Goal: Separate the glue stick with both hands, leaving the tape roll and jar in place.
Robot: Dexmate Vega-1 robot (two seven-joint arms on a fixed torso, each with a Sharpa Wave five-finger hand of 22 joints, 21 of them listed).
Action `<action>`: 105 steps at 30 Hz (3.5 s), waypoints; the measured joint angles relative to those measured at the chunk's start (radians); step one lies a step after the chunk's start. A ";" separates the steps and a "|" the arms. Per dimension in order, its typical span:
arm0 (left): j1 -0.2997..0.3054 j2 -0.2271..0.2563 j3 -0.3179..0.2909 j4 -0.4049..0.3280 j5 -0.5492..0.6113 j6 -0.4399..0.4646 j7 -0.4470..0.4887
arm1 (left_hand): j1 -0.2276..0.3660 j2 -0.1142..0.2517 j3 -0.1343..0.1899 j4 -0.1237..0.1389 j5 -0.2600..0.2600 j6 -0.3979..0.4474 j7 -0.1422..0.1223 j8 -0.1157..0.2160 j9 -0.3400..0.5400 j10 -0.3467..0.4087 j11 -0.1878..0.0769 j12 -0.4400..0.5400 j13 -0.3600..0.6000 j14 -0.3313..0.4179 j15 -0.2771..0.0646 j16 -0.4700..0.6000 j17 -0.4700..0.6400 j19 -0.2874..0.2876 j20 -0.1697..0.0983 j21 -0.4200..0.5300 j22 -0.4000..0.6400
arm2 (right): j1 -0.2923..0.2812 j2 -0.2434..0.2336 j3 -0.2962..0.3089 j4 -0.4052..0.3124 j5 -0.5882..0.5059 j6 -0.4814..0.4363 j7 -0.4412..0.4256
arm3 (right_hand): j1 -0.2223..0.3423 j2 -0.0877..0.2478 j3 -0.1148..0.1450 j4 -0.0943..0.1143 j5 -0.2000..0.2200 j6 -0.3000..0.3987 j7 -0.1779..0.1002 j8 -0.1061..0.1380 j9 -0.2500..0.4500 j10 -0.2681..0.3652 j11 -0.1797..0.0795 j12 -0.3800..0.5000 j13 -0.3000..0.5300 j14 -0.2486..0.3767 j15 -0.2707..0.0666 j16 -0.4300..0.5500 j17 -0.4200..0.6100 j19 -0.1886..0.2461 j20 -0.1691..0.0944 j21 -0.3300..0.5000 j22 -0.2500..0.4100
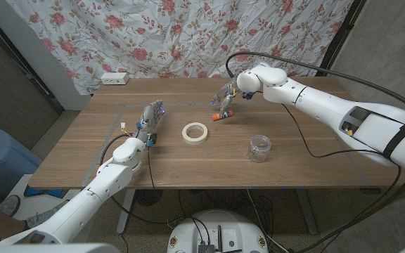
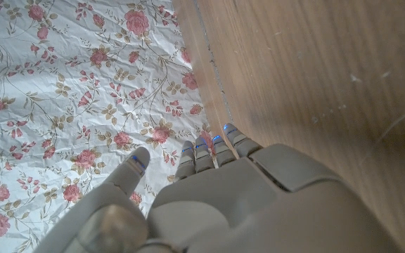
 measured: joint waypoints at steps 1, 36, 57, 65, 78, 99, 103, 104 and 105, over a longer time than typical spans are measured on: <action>0.001 0.000 0.000 0.000 -0.001 -0.001 0.000 | 0.000 0.000 0.001 -0.001 0.000 0.000 0.000 0.000 0.000 0.000 0.000 0.000 0.000 0.000 0.000 0.000 0.000 0.003 0.003 0.000 0.000 | 0.001 0.004 -0.004 0.008 -0.001 0.001 -0.004 | 0.002 0.002 0.000 0.000 0.000 0.000 0.000 0.001 0.000 0.004 0.004 0.000 0.000 0.000 0.000 0.000 0.000 0.000 0.000 0.001 0.000; 0.019 0.005 -0.008 -0.006 -0.014 -0.001 0.000 | 0.000 0.000 0.005 0.003 0.000 0.011 0.000 0.000 0.000 0.004 0.004 0.000 0.000 0.005 0.005 0.000 0.000 0.015 0.005 0.000 0.000 | 0.003 0.040 -0.063 0.128 -0.017 -0.012 -0.100 | 0.031 -0.014 0.014 0.005 0.001 0.126 -0.018 0.031 0.000 0.122 -0.025 0.013 0.005 0.097 -0.054 0.031 0.002 0.061 -0.039 0.008 0.000; 0.000 -0.001 -0.004 0.019 -0.015 -0.001 -0.013 | 0.000 0.000 0.013 0.003 0.000 0.014 0.004 0.000 0.000 0.007 0.007 0.000 0.000 0.011 0.011 0.000 0.000 0.026 0.015 0.006 0.000 | -0.056 -0.003 -0.034 0.088 -0.024 -0.053 -0.219 | 0.114 -0.054 0.028 -0.004 0.031 0.274 -0.038 0.060 0.001 0.299 -0.074 0.036 -0.003 0.208 -0.118 0.058 -0.005 0.127 -0.055 0.008 -0.002; -0.010 -0.002 -0.002 0.026 -0.015 0.000 -0.021 | 0.000 0.000 0.013 0.003 0.000 0.018 0.007 0.000 0.000 0.007 0.007 0.000 0.000 0.011 0.011 0.000 0.000 0.029 0.018 0.006 0.000 | -0.075 -0.008 -0.024 0.095 -0.018 -0.049 -0.275 | 0.166 -0.063 0.050 0.000 0.048 0.350 -0.043 0.081 0.005 0.366 -0.113 0.039 -0.007 0.268 -0.111 0.073 -0.005 0.145 -0.059 0.008 -0.002; -0.016 0.001 -0.002 0.026 -0.017 0.009 -0.025 | 0.000 0.000 0.013 0.003 0.000 0.029 0.007 0.000 0.000 0.016 0.009 0.000 0.000 0.011 0.011 0.000 0.000 0.033 0.023 0.006 0.003 | -0.100 -0.015 -0.011 0.098 -0.012 -0.044 -0.322 | 0.204 -0.049 0.070 0.004 0.040 0.433 -0.041 0.099 0.010 0.448 -0.141 0.039 -0.007 0.318 -0.146 0.086 -0.005 0.173 -0.066 0.006 -0.002; -0.024 -0.003 0.003 0.030 -0.018 0.021 -0.020 | 0.000 0.000 0.016 0.006 0.000 0.028 0.007 0.000 0.000 0.016 0.009 0.000 0.000 0.011 0.011 0.000 0.000 0.033 0.023 0.006 0.002 | -0.120 -0.014 0.003 0.125 0.002 -0.028 -0.434 | 0.225 -0.028 0.062 0.015 0.033 0.582 -0.043 0.148 0.014 0.581 -0.169 0.039 -0.007 0.377 -0.155 0.116 0.007 0.204 -0.082 0.003 -0.002; -0.026 -0.004 0.003 0.031 -0.018 0.022 -0.019 | 0.000 0.000 0.016 0.006 0.000 0.028 0.007 0.000 0.000 0.016 0.009 0.000 0.000 0.011 0.011 0.000 0.000 0.033 0.023 0.006 0.002 | -0.116 -0.008 0.003 0.141 0.005 -0.020 -0.441 | 0.234 -0.019 0.064 0.013 0.033 0.597 -0.043 0.148 0.014 0.600 -0.172 0.039 -0.006 0.377 -0.155 0.124 0.007 0.208 -0.086 0.000 -0.002; -0.027 -0.005 0.003 0.033 -0.018 0.022 -0.018 | 0.000 0.000 0.016 0.006 0.000 0.028 0.007 0.000 0.000 0.016 0.009 0.000 0.000 0.011 0.011 0.000 0.000 0.033 0.023 0.006 0.002 | -0.114 -0.007 0.002 0.143 0.005 -0.020 -0.441 | 0.239 -0.014 0.065 0.012 0.031 0.603 -0.045 0.152 0.014 0.602 -0.173 0.039 -0.005 0.381 -0.152 0.124 0.008 0.211 -0.089 0.000 -0.002; -0.027 -0.005 0.003 0.033 -0.018 0.022 -0.018 | 0.000 0.000 0.016 0.006 0.000 0.028 0.007 0.000 0.000 0.016 0.009 0.000 0.000 0.011 0.011 0.000 0.000 0.033 0.023 0.006 0.002 | -0.113 -0.006 0.001 0.146 0.005 -0.020 -0.441 | 0.239 -0.013 0.065 0.012 0.027 0.611 -0.044 0.156 0.016 0.610 -0.174 0.039 -0.004 0.382 -0.150 0.124 0.011 0.211 -0.089 0.000 -0.002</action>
